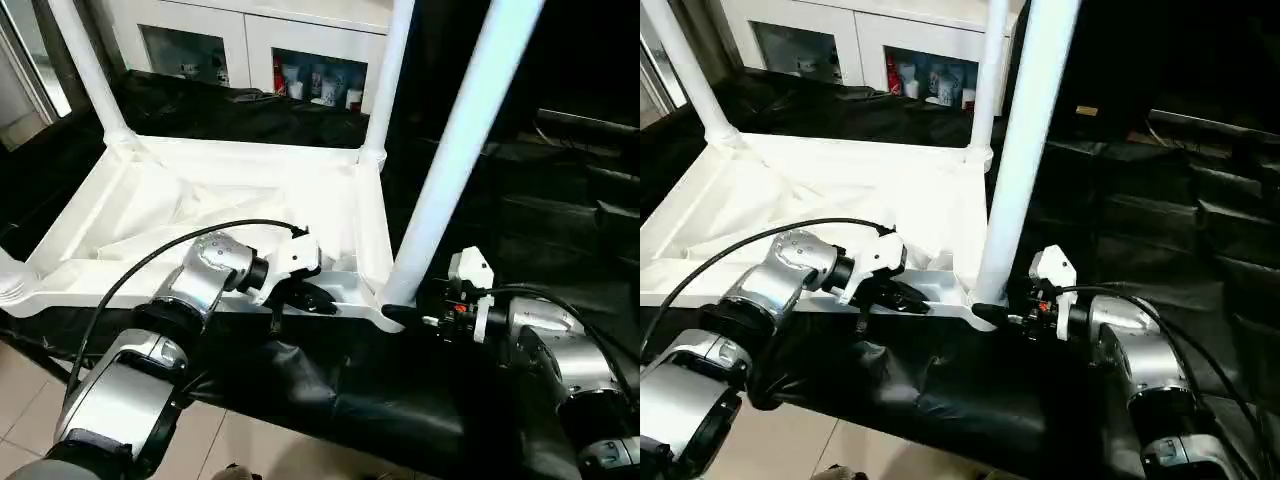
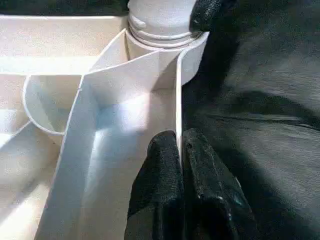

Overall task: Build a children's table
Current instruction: Rotate leg to tighten

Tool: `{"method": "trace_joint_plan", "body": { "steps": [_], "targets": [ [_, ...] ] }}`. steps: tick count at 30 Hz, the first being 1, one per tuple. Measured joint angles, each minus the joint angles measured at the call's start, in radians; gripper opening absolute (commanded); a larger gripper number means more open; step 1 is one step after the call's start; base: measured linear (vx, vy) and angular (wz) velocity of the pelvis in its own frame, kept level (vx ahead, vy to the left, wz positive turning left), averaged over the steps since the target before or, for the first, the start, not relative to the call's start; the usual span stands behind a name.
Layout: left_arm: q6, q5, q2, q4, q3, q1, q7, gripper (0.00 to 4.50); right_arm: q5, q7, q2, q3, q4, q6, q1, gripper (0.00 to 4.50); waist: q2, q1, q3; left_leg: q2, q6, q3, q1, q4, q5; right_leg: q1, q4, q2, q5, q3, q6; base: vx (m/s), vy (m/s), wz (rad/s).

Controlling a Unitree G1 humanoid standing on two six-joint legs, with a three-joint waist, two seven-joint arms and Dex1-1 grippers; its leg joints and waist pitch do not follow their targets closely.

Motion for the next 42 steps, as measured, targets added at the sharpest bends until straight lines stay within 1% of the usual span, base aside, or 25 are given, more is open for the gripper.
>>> {"method": "trace_joint_plan", "body": {
  "steps": [2,6,7,10,11,12,14,16,17,18,19,20,21,23,24,25,28,30,33,34,36,38,42],
  "targets": [
    [-0.005,0.009,-0.019,0.020,0.004,-0.007,0.065,0.00,-0.008,-0.068,0.020,-0.014,0.018,-0.005,-0.005,2.62,-0.001,-0.001,0.000,0.000,0.000,0.000,0.000,0.001,0.000,0.000,0.000,0.000,0.000,0.000,0.000,0.000,0.000,0.00],
    [0.012,0.039,-0.079,0.071,0.006,-0.035,0.241,0.00,-0.043,-0.339,0.115,-0.057,0.053,-0.004,-0.027,2.61,-0.003,-0.010,-0.001,-0.002,0.000,0.000,0.001,0.001,0.000,0.001,0.000,0.000,0.000,0.002,0.001,0.000,0.000,0.00],
    [0.019,0.043,-0.089,0.076,0.006,-0.038,0.267,0.00,-0.047,-0.380,0.127,-0.062,0.057,-0.001,-0.031,2.61,-0.003,-0.011,-0.001,-0.002,0.000,0.000,0.001,0.001,0.000,0.001,-0.001,-0.001,-0.001,0.003,0.002,0.000,0.000,0.00],
    [0.043,0.050,-0.117,0.090,0.006,-0.049,0.335,0.00,-0.056,-0.497,0.173,-0.076,0.067,0.020,-0.049,2.61,-0.003,-0.015,-0.001,-0.003,0.000,-0.001,0.001,0.001,0.000,0.001,-0.001,-0.001,-0.002,0.003,0.004,0.000,0.000,0.00],
    [0.049,0.057,-0.131,0.102,0.006,-0.056,0.364,0.00,-0.058,-0.545,0.195,-0.089,0.072,0.030,-0.058,2.61,-0.003,-0.017,-0.002,-0.003,0.000,-0.001,0.002,0.001,0.000,0.001,-0.001,-0.001,-0.002,0.003,0.004,0.000,0.000,0.00],
    [0.053,0.067,-0.149,0.119,0.013,-0.064,0.403,0.00,-0.076,-0.611,0.223,-0.093,0.085,0.038,-0.079,2.61,-0.002,-0.020,-0.002,-0.003,0.000,-0.001,0.002,0.001,0.000,0.001,-0.001,-0.001,-0.002,0.004,0.004,0.000,0.000,0.00],
    [0.065,0.070,-0.174,0.136,0.012,-0.074,0.443,0.00,-0.101,-0.668,0.232,-0.093,0.092,0.045,-0.093,2.61,-0.001,-0.025,-0.004,-0.004,0.000,-0.001,0.002,0.001,0.000,0.002,-0.001,-0.001,-0.002,0.005,0.004,0.000,0.000,0.00],
    [0.067,0.070,-0.182,0.144,0.013,-0.075,0.450,0.00,-0.120,-0.676,0.232,-0.091,0.090,0.041,-0.093,2.61,0.002,-0.026,-0.006,-0.005,0.000,-0.001,0.003,0.001,0.000,0.004,-0.001,-0.001,-0.002,0.005,0.004,0.000,0.000,0.00],
    [0.067,0.070,-0.182,0.146,0.014,-0.075,0.450,0.00,-0.122,-0.676,0.232,-0.090,0.089,0.039,-0.092,2.96,0.003,-0.025,-0.006,-0.005,0.000,-0.001,0.003,0.001,0.000,0.004,-0.001,-0.001,-0.002,0.005,0.004,0.000,0.000,0.00],
    [0.067,0.070,-0.183,0.148,0.015,-0.076,0.450,0.00,-0.124,-0.676,0.232,-0.089,0.089,0.038,-0.092,2.96,0.004,-0.025,-0.007,-0.005,0.000,-0.002,0.003,0.001,0.000,0.004,-0.001,-0.001,-0.002,0.005,0.004,0.000,0.000,0.00],
    [0.066,0.070,-0.183,0.148,0.015,-0.076,0.449,0.00,-0.125,-0.676,0.232,-0.089,0.089,0.036,-0.092,3.17,0.004,-0.025,-0.007,-0.005,0.000,-0.002,0.003,0.000,0.000,0.004,-0.001,-0.001,-0.002,0.004,0.004,0.000,0.000,0.00],
    [0.066,0.070,-0.183,0.148,0.015,-0.076,0.446,0.00,-0.128,-0.675,0.229,-0.086,0.090,0.032,-0.092,3.17,0.004,-0.025,-0.007,-0.005,0.000,-0.002,0.002,0.000,0.000,0.003,-0.001,-0.001,-0.002,0.004,0.004,0.000,0.000,0.00],
    [0.066,0.070,-0.183,0.148,0.015,-0.076,0.442,0.00,-0.133,-0.665,0.220,-0.079,0.090,0.028,-0.092,3.33,0.004,-0.025,-0.007,-0.005,0.000,-0.002,0.002,0.000,0.000,0.003,-0.001,-0.001,-0.002,0.004,0.004,0.000,0.000,0.00],
    [0.065,0.070,-0.181,0.145,0.015,-0.076,0.429,0.00,-0.159,-0.641,0.199,-0.060,0.090,0.021,-0.092,3.33,0.004,-0.025,-0.007,-0.005,0.000,-0.002,0.002,0.000,0.000,0.003,-0.001,-0.001,-0.002,0.004,0.004,0.000,0.000,0.00],
    [0.064,0.069,-0.178,0.144,0.015,-0.076,0.418,0.00,-0.161,-0.624,0.190,-0.054,0.089,0.017,-0.091,3.33,0.004,-0.025,-0.006,-0.004,0.000,-0.002,0.002,0.000,0.000,0.003,-0.001,-0.001,-0.002,0.004,0.004,0.000,0.000,0.00],
    [0.062,0.065,-0.169,0.137,0.016,-0.075,0.380,0.00,-0.156,-0.557,0.157,-0.043,0.077,0.012,-0.081,3.33,0.003,-0.023,-0.006,-0.004,0.000,-0.002,0.001,0.000,0.000,0.003,-0.002,-0.001,-0.001,0.004,0.002,0.000,0.000,0.00],
    [0.050,0.046,-0.139,0.113,0.015,-0.064,0.291,0.00,-0.123,-0.393,0.090,-0.035,0.042,0.010,-0.055,3.33,0.003,-0.017,-0.005,-0.004,0.000,-0.003,0.000,-0.001,0.000,0.002,-0.001,-0.001,-0.001,0.002,0.002,0.000,0.000,0.00],
    [0.039,0.042,-0.121,0.107,0.015,-0.061,0.238,0.00,-0.101,-0.307,0.062,-0.033,0.024,0.011,-0.038,3.33,0.003,-0.010,-0.005,-0.002,0.001,-0.003,0.000,-0.002,0.000,0.002,-0.001,0.000,-0.001,0.001,0.002,0.000,0.000,0.00],
    [0.020,0.024,-0.087,0.086,0.009,-0.050,0.137,0.00,-0.054,-0.158,-0.004,-0.021,-0.019,0.031,-0.007,3.33,0.002,-0.001,-0.004,-0.002,0.002,-0.003,-0.001,-0.002,0.001,0.001,-0.001,0.000,-0.001,0.001,0.003,0.000,0.000,0.00],
    [0.019,0.019,-0.076,0.078,0.009,-0.047,0.106,0.00,-0.040,-0.120,-0.017,-0.015,-0.032,0.039,-0.001,3.33,0.001,-0.001,-0.004,-0.002,0.002,-0.002,-0.001,-0.002,0.001,0.001,-0.001,0.000,-0.001,0.001,0.003,0.000,0.000,0.00],
    [0.021,0.003,-0.048,0.065,0.008,-0.039,0.037,0.00,-0.026,-0.059,-0.033,-0.002,-0.055,0.051,0.005,3.33,0.000,0.001,-0.003,-0.002,0.002,-0.002,-0.001,-0.002,0.001,0.001,-0.001,0.000,-0.001,0.001,0.002,0.000,0.000,0.00],
    [0.022,-0.001,-0.040,0.054,0.007,-0.033,-0.001,0.00,-0.023,-0.027,-0.034,0.011,-0.061,0.052,0.006,3.33,0.000,0.001,-0.002,-0.002,0.001,-0.002,-0.001,-0.001,0.001,0.001,-0.001,0.000,-0.001,0.001,0.002,0.000,0.000,0.00],
    [0.034,-0.008,-0.021,0.027,0.000,-0.023,-0.060,0.00,-0.022,0.017,-0.033,0.033,-0.067,0.051,0.006,3.33,0.000,0.012,-0.002,-0.002,0.001,-0.001,-0.002,-0.001,0.001,0.000,-0.001,-0.001,-0.001,0.001,0.002,0.000,0.000,0.00]
  ]
}}
